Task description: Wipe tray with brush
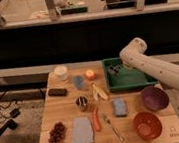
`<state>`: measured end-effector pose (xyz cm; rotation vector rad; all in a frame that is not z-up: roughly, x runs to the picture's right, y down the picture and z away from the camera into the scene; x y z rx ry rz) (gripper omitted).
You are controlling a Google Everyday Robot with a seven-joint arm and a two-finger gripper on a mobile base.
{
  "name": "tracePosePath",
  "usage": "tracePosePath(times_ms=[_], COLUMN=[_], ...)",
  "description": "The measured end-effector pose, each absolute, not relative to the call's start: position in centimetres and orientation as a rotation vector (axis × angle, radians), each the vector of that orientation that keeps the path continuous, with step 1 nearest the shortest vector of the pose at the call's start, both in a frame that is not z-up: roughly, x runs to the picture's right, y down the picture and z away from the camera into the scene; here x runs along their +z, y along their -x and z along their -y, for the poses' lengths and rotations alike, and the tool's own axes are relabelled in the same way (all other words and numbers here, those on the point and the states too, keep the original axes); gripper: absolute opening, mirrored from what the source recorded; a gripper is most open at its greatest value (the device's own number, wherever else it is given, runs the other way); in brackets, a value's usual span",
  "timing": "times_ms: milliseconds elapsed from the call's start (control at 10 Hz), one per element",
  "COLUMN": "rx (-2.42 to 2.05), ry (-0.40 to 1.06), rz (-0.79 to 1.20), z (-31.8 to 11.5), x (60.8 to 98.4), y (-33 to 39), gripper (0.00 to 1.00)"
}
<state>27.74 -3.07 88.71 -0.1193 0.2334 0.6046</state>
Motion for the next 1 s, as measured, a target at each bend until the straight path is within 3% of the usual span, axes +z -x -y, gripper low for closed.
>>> tracePosePath(times_ms=[500, 1000], rx=[0.606, 0.647], ry=[0.146, 0.158], rz=[-0.243, -0.286], z=[0.3, -0.8], x=[84.7, 83.7], y=[-28.4, -31.2], gripper=[0.18, 0.18])
